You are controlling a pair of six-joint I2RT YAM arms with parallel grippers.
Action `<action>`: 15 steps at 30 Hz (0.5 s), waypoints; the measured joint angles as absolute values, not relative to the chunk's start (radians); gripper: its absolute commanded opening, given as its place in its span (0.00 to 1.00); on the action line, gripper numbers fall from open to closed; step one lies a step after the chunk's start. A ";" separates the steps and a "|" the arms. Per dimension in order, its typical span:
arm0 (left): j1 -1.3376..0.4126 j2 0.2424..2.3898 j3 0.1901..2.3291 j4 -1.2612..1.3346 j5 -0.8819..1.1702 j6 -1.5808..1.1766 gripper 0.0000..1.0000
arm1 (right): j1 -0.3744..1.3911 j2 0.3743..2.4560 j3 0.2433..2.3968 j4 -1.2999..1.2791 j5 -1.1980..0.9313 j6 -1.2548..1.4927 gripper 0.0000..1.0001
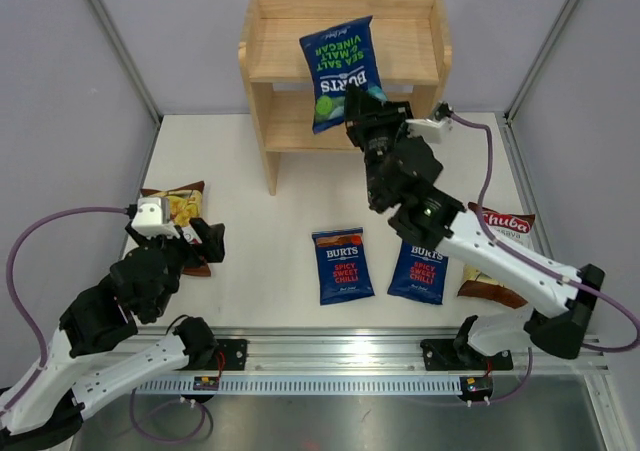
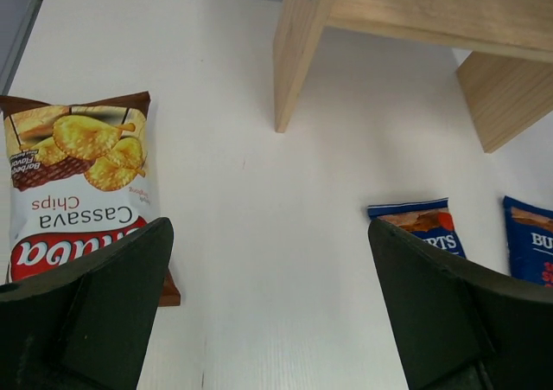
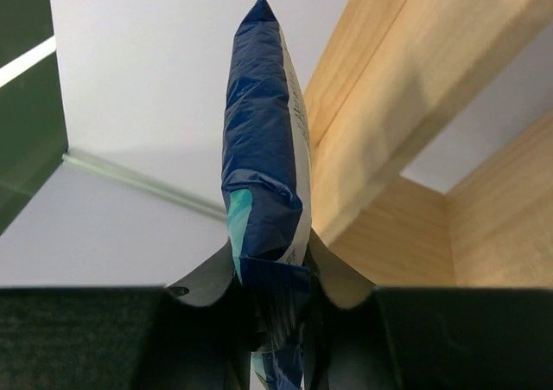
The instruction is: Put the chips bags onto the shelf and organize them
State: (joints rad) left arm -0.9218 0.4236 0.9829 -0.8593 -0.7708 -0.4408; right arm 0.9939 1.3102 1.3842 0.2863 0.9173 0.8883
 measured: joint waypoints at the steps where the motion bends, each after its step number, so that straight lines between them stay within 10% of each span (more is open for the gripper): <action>1: -0.922 0.423 0.965 -0.860 -0.774 -0.441 0.99 | 0.977 1.364 1.442 0.281 0.933 0.892 0.16; 15: -0.922 0.352 0.907 -0.860 -0.824 -0.442 0.99 | 0.904 2.042 2.279 0.120 1.061 0.773 0.15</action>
State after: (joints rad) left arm -0.9218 0.3515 0.9070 -0.8600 -0.8238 -0.4416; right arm 0.9039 2.0418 2.2791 0.1200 1.0615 0.7731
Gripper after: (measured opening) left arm 0.988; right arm 0.269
